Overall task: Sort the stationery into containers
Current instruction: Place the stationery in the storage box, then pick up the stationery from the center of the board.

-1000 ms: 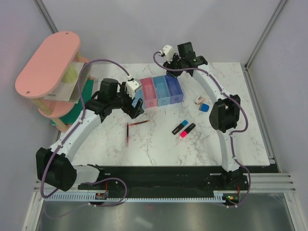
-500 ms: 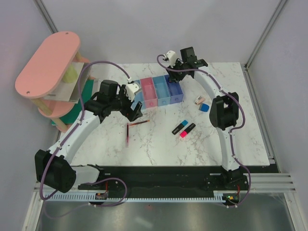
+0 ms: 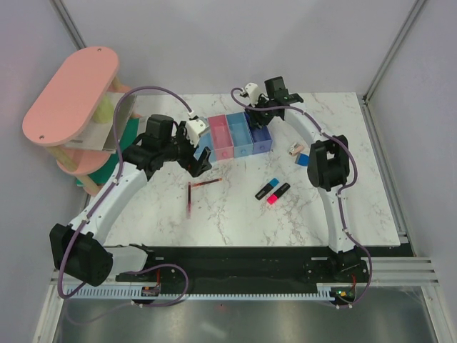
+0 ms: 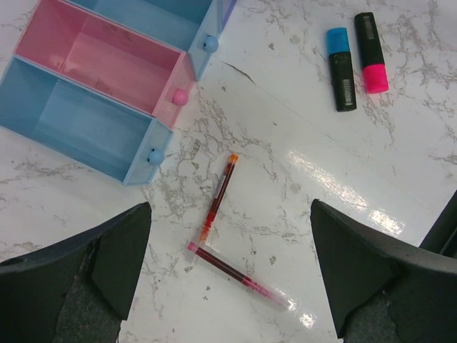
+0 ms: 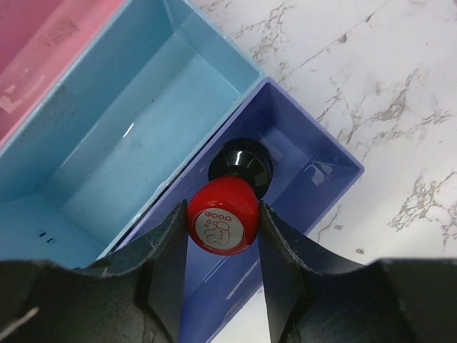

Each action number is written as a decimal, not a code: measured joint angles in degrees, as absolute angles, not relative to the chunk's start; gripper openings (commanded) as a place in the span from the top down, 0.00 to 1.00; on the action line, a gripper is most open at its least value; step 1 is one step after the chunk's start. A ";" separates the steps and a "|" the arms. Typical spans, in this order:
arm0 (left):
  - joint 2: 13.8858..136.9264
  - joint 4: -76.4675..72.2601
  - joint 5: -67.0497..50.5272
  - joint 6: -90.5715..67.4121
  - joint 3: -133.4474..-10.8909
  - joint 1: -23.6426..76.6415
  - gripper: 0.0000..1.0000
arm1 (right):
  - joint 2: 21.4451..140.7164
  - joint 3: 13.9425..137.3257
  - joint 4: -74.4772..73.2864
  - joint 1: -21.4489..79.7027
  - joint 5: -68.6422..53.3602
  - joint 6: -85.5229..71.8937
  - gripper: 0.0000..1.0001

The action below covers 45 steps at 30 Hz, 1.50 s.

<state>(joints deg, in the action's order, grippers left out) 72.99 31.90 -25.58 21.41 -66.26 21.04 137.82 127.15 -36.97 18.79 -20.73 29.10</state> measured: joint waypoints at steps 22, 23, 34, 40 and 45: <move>73.52 32.93 -25.58 21.54 -66.72 21.28 0.00 | 136.66 125.19 -34.46 18.46 -19.94 28.62 0.06; 73.52 32.91 -25.54 21.54 -66.72 21.37 0.00 | 135.72 124.64 -34.50 18.46 -20.01 28.23 0.02; 82.54 27.40 -12.99 21.96 -67.02 21.39 0.00 | 105.23 104.38 -34.70 17.02 -20.62 27.29 0.02; 91.79 23.42 -5.74 21.91 -69.63 20.80 0.00 | 92.16 86.83 -34.94 10.90 -20.40 32.08 0.06; 97.32 21.47 -3.18 21.93 -74.85 19.55 0.00 | 91.70 74.00 -36.12 5.19 -18.94 38.59 0.10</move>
<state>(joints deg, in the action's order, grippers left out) 97.32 21.47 -3.18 21.93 -74.85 19.55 91.70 74.00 -36.12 5.19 -18.94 38.59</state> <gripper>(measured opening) 0.993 0.925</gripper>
